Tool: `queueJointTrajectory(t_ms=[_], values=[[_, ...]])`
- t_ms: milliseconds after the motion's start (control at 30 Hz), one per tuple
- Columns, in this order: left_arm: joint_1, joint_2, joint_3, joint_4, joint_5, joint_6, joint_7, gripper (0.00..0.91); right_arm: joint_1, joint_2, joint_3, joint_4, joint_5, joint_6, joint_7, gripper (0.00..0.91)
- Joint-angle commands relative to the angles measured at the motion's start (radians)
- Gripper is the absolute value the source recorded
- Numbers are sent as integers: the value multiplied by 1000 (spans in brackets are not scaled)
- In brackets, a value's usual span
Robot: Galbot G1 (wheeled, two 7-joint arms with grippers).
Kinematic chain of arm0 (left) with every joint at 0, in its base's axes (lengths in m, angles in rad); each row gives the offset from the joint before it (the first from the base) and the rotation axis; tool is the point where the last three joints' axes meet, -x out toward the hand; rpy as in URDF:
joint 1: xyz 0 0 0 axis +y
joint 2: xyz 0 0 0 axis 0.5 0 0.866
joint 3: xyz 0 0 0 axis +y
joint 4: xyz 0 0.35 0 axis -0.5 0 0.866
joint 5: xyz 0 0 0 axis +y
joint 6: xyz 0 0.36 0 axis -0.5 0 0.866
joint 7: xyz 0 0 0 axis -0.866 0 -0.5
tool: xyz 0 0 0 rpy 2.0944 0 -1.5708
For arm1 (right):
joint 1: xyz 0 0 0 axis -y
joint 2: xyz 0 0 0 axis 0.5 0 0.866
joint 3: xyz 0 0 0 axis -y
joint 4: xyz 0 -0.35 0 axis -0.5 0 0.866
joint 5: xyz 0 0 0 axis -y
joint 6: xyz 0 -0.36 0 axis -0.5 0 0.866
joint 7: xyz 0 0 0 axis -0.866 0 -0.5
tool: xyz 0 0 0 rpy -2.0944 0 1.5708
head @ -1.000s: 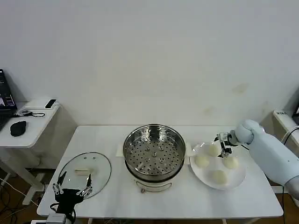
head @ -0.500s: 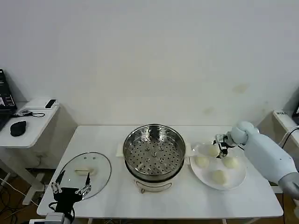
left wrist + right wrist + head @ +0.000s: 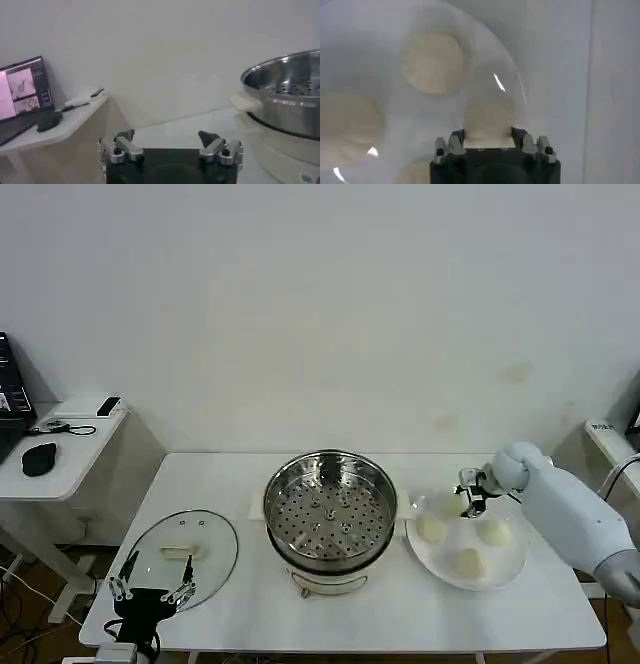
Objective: Take steamed baozi put them in steamer then cover it.
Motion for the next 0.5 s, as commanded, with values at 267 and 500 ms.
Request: queueJointTrajectory(t_ms=[267, 500], values=[[4, 17, 6, 0, 0, 3, 0, 907, 146, -235, -144, 325, 231, -41, -47, 645], [0, 26, 15, -1, -2, 1, -1, 907, 343, -268, -225, 410, 359, -85, -70, 645]])
